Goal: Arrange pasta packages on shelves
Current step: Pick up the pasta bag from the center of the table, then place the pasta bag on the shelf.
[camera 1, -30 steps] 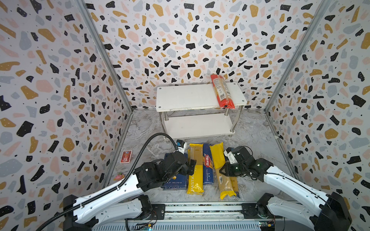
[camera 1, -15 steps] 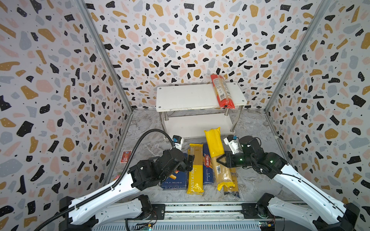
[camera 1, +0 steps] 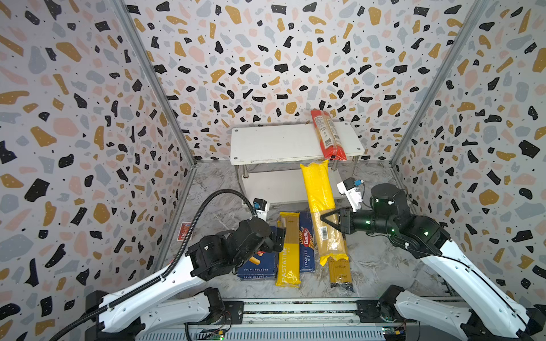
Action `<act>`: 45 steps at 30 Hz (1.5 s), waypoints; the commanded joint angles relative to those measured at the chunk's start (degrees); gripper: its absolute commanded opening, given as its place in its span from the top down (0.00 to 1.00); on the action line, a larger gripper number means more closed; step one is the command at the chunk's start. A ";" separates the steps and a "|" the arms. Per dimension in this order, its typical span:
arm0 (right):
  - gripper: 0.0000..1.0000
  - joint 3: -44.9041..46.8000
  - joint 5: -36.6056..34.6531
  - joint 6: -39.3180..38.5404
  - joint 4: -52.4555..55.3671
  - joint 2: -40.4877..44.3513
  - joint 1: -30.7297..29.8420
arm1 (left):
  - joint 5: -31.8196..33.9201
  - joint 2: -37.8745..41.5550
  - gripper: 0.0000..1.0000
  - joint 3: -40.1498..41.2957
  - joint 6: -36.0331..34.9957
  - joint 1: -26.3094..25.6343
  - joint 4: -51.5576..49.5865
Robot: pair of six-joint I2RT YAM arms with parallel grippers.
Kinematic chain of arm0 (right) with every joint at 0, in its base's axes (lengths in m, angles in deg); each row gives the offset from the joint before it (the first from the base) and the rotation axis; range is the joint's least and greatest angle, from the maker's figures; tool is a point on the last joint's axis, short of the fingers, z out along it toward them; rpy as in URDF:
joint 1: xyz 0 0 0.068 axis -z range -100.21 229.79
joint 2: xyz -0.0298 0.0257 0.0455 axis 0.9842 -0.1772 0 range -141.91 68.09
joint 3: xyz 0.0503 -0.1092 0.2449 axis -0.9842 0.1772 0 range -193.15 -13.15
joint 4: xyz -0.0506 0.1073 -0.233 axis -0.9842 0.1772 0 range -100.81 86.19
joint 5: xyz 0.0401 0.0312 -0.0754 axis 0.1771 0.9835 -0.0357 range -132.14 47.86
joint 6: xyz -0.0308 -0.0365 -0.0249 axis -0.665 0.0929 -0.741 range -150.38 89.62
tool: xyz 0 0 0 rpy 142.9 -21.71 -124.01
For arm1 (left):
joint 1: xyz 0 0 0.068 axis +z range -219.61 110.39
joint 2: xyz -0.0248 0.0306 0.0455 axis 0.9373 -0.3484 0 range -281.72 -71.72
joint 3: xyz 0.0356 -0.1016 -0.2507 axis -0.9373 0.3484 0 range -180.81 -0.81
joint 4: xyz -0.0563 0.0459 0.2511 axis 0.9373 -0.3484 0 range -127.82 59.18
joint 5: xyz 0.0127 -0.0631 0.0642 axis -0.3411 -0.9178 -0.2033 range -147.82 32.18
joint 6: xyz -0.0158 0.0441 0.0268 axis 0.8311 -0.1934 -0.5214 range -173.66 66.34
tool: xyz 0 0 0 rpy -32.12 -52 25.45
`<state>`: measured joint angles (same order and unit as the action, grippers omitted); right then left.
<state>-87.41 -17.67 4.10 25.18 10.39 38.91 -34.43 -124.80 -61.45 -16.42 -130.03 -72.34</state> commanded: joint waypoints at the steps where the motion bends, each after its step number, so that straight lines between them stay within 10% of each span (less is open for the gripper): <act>1: 0.87 -7.42 1.35 -3.55 -8.33 -1.64 -0.25 | 0.98 -0.08 0.01 -2.41 -0.09 0.22 0.47; 13: 0.87 -32.79 -0.64 -11.45 -9.12 -21.26 0.89 | 1.00 -1.94 0.01 -6.12 -2.33 0.22 0.56; 27: 0.87 -58.19 11.91 -4.92 -14.94 -43.35 16.62 | 3.01 -1.73 0.01 -8.54 -3.71 0.24 -0.13; 45: 0.86 -65.21 21.55 3.13 -24.20 -58.26 21.48 | 2.01 -2.91 0.00 -6.77 -3.22 0.31 1.22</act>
<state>-148.87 2.24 8.28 9.31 -50.37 60.13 -33.27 -127.99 -68.33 -18.98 -130.03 -71.94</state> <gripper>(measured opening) 0.215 0.994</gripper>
